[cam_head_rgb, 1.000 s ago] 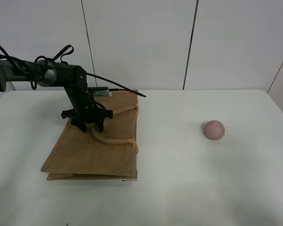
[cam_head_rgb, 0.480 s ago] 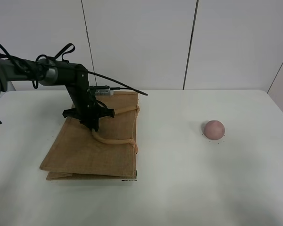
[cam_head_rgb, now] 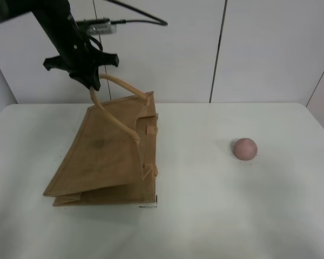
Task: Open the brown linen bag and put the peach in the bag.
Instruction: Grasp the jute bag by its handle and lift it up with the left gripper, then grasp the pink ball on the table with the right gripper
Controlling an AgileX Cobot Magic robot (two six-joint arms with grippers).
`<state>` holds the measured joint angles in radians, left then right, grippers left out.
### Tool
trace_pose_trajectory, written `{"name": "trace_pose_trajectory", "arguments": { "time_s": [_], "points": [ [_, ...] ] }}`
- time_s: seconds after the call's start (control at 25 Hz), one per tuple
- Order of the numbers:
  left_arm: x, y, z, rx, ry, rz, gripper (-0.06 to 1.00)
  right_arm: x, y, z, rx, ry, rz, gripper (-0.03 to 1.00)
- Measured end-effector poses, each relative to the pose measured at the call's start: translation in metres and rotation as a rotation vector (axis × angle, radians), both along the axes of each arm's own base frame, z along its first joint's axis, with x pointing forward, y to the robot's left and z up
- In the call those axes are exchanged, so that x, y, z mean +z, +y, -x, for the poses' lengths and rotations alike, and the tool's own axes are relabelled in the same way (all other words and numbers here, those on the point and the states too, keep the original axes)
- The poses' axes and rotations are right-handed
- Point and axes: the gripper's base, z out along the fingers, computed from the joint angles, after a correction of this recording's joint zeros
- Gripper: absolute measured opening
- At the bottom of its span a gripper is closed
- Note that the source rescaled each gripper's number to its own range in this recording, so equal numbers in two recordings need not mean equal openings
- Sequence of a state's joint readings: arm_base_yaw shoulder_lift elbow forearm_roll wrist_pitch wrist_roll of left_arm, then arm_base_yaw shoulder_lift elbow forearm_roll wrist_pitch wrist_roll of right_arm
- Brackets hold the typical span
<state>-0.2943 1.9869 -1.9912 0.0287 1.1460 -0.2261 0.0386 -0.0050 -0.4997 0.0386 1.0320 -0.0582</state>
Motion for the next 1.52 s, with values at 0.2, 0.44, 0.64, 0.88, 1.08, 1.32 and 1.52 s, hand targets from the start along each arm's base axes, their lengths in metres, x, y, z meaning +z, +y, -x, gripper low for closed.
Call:
{"name": "trace_pose_trajectory", "arguments": {
  "time_s": [0.2, 0.44, 0.64, 0.88, 1.08, 1.32, 1.52],
  "points": [
    [0.062, 0.000, 0.014, -0.084, -0.161, 0.060, 0.00, 0.000, 0.001, -0.014, 0.000, 0.092, 0.004, 1.00],
    [0.094, 0.002, 0.027, -0.130, -0.257, 0.077, 0.00, 0.004, 0.002, -0.065, -0.002, 0.298, 0.010, 1.00],
    [0.094, 0.002, 0.028, -0.140, -0.261, 0.072, 0.00, 0.007, 0.005, -0.136, -0.005, 0.461, 0.009, 1.00],
    [0.094, 0.002, 0.028, -0.141, -0.261, 0.071, 0.00, -0.014, 0.011, -0.246, 0.013, 0.697, 0.024, 1.00],
    [0.094, 0.002, 0.028, -0.141, -0.261, 0.071, 0.00, -0.037, 0.015, -0.329, 0.021, 0.783, 0.018, 1.00],
    [0.094, 0.002, 0.028, -0.141, -0.261, 0.071, 0.00, -0.068, 0.031, -0.389, 0.061, 0.857, 0.026, 1.00],
    [0.094, 0.002, 0.028, -0.141, -0.261, 0.071, 0.00, -0.098, 0.036, -0.405, 0.041, 0.906, 0.011, 1.00]
  ]
}}
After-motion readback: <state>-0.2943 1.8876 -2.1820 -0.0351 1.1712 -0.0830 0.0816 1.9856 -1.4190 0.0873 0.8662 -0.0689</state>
